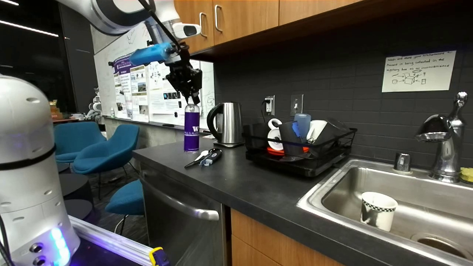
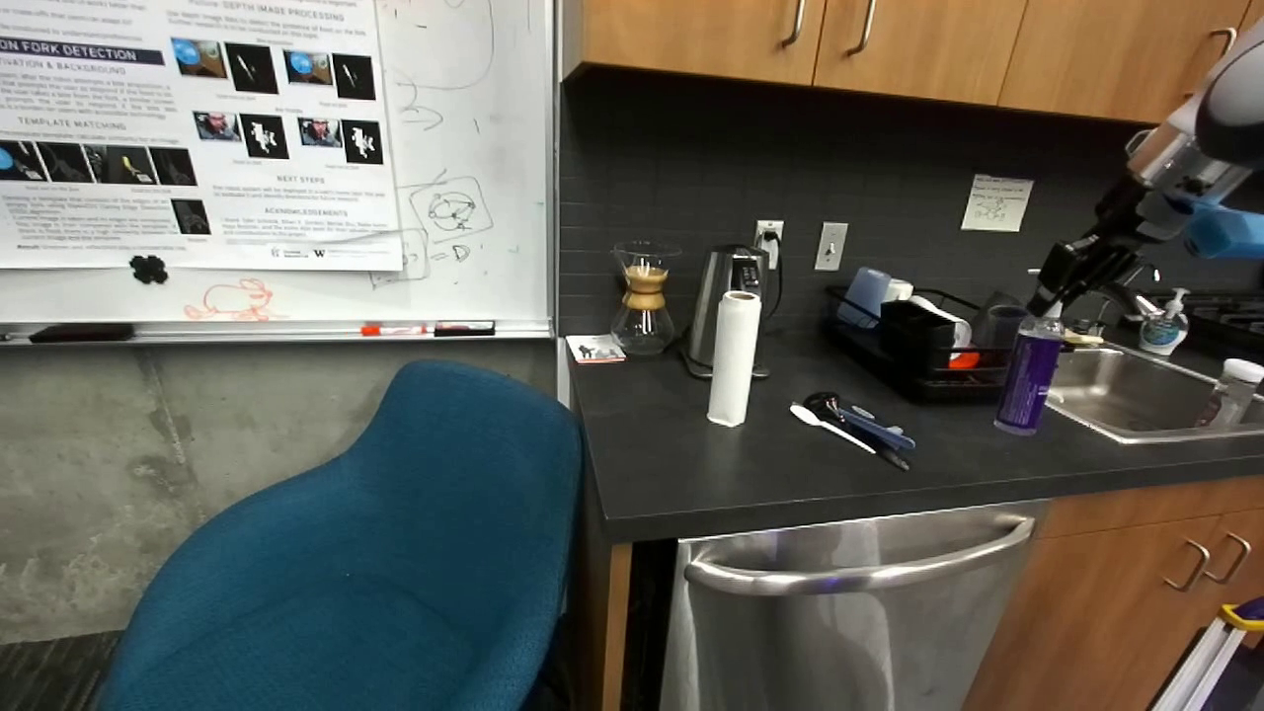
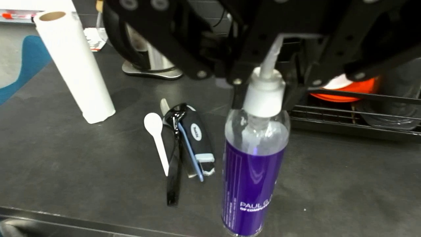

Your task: Move the bottle to the right in front of the dish rack

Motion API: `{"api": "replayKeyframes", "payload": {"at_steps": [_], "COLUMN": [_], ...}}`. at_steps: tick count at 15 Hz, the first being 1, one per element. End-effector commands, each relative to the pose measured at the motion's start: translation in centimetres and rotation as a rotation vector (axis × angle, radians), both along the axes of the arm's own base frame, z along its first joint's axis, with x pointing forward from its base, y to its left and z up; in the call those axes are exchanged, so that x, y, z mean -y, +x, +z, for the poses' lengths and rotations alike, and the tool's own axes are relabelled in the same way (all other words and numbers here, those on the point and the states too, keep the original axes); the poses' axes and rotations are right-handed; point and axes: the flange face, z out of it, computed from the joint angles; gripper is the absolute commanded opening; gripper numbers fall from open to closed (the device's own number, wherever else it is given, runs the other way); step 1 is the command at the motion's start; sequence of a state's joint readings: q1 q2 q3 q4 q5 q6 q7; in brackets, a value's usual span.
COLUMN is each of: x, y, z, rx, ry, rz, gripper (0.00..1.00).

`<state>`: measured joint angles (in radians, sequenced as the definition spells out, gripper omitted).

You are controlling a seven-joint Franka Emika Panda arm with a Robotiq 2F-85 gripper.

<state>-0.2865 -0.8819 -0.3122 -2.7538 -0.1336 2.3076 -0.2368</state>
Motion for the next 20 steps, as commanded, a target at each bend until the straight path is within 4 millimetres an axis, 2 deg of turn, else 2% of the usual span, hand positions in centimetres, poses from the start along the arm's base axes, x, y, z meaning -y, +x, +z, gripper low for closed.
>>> {"api": "replayKeyframes", "payload": {"at_steps": [1,4,9,15,20], "x": [3.8,7.3,11.8,16.6,20.9], "y": [-2.7,-4.3,-6.0,-6.0,-5.0], "z": [1.0,1.3,2.4,3.8,4.2], "rx": [0.012,0.025,0.044,0.016,0.005], "ry": [0.000,0.021,0.044,0.020,-0.029], "rz": [-0.051,-0.089,-0.124,-0.197,-0.255], "gripper": [0.08,0.08,0.08,0.08,0.08]}}
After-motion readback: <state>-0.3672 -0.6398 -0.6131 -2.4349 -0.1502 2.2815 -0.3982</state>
